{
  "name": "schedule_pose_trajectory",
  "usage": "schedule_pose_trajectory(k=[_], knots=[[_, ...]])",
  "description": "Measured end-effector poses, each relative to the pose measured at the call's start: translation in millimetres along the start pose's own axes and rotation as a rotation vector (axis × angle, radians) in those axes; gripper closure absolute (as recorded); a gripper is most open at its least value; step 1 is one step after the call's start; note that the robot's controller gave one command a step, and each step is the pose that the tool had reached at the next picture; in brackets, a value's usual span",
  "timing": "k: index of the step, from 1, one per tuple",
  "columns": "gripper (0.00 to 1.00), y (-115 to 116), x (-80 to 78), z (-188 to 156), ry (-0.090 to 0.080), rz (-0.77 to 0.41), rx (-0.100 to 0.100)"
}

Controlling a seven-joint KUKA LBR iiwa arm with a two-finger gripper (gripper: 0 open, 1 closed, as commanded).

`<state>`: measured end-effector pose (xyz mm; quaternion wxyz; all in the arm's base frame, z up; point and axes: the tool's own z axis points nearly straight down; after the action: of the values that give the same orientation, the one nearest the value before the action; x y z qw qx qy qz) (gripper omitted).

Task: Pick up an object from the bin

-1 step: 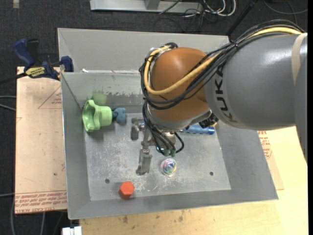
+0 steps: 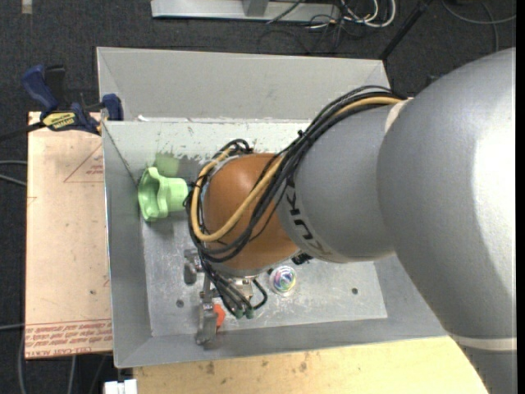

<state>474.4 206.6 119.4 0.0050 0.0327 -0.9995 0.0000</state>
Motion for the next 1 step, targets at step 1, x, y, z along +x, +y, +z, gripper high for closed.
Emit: schedule_pose_trajectory(k=[1], knots=[[0.00, -69.6, -44.1, 17.8, -0.012, -0.048, 0.003]])
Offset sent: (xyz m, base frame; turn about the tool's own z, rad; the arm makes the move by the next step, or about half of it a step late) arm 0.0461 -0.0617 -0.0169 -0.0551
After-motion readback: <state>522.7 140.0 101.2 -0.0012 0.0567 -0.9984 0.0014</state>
